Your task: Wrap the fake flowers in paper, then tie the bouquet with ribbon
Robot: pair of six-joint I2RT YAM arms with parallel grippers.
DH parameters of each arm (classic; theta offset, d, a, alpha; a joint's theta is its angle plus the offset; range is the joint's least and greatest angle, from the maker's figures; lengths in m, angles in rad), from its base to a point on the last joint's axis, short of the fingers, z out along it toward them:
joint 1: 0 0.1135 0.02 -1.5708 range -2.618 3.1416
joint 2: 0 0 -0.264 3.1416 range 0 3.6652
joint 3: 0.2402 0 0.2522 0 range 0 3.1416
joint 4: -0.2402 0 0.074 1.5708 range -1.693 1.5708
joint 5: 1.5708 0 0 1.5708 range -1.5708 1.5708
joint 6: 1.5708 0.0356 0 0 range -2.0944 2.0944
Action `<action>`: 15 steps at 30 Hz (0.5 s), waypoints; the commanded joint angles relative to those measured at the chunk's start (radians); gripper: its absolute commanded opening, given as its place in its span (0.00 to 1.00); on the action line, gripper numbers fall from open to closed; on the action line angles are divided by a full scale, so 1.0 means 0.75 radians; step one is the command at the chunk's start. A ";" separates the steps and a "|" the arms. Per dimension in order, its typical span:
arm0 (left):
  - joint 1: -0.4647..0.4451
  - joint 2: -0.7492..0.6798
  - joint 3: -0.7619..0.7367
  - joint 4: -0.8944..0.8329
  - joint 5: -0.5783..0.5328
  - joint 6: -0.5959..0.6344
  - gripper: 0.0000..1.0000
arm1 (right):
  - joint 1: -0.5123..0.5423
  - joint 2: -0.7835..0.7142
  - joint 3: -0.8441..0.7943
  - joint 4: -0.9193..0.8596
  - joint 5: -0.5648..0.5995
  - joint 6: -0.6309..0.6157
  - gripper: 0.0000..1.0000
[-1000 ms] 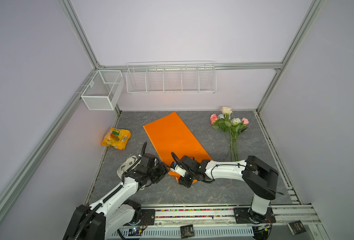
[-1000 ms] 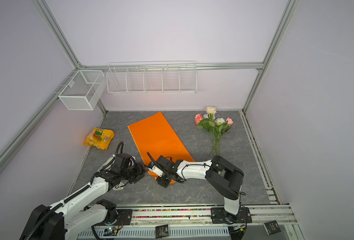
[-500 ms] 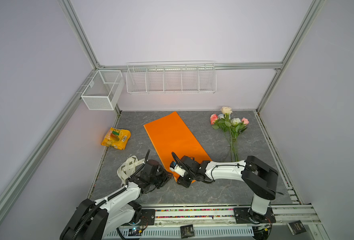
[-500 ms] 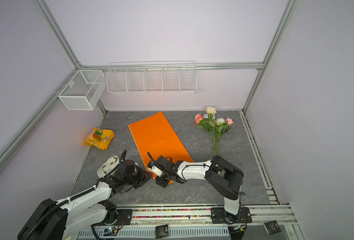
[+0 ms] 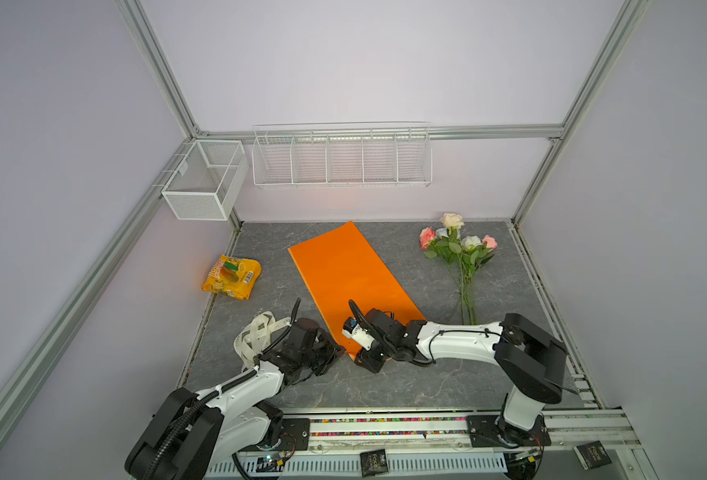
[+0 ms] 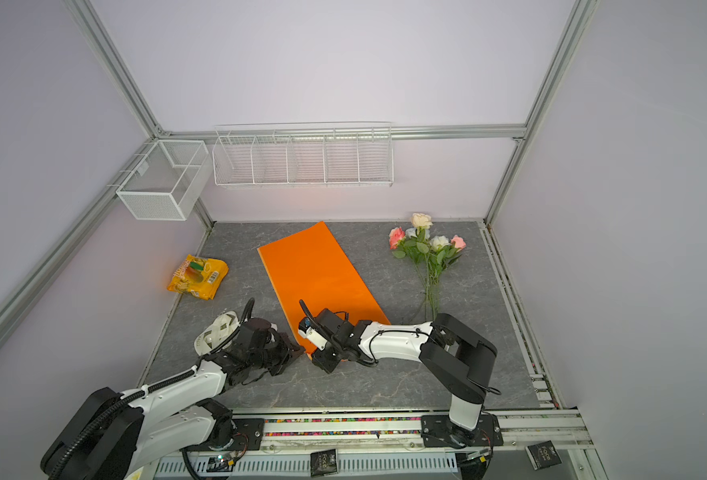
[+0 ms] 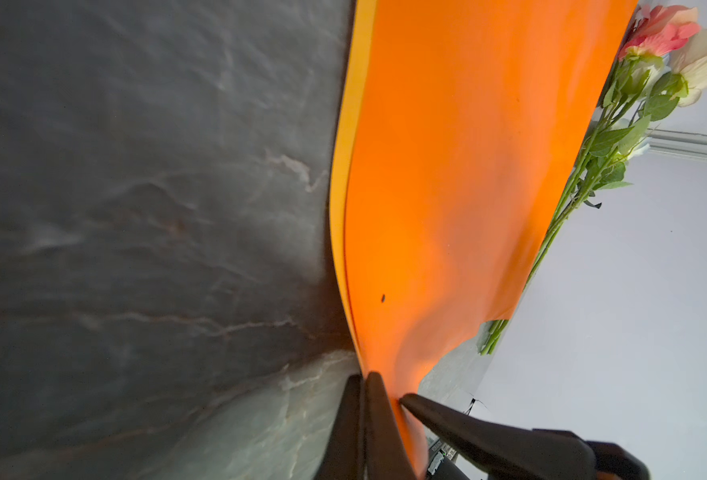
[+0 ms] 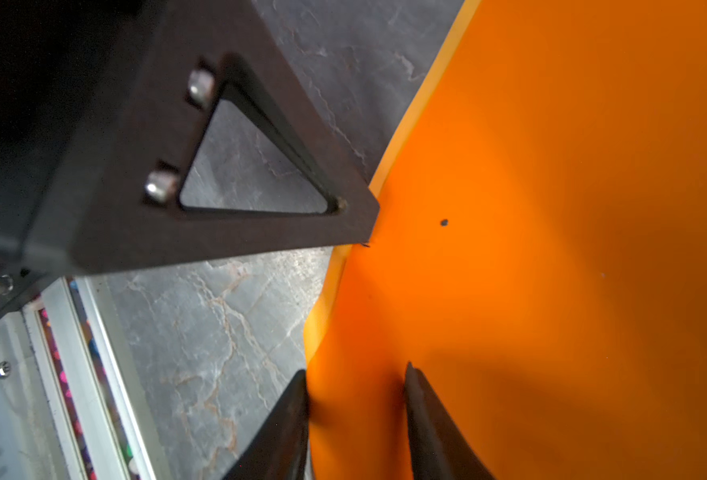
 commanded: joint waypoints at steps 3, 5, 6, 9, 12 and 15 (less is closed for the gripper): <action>-0.005 -0.013 -0.006 -0.007 -0.021 0.029 0.00 | -0.028 -0.045 0.000 0.003 -0.026 0.025 0.38; -0.004 -0.010 -0.001 -0.023 -0.026 0.047 0.00 | -0.034 -0.038 0.013 -0.007 -0.039 0.033 0.39; -0.004 -0.008 0.001 -0.032 -0.028 0.053 0.00 | -0.037 -0.036 0.016 -0.011 -0.045 0.034 0.39; -0.004 -0.002 -0.003 -0.039 -0.027 0.069 0.00 | -0.040 -0.028 0.027 -0.022 -0.054 0.031 0.38; -0.005 -0.004 -0.008 -0.046 -0.033 0.085 0.00 | -0.047 -0.008 0.045 -0.046 -0.090 0.026 0.40; -0.006 0.003 -0.006 -0.049 -0.038 0.108 0.00 | -0.053 0.008 0.069 -0.062 -0.186 0.038 0.40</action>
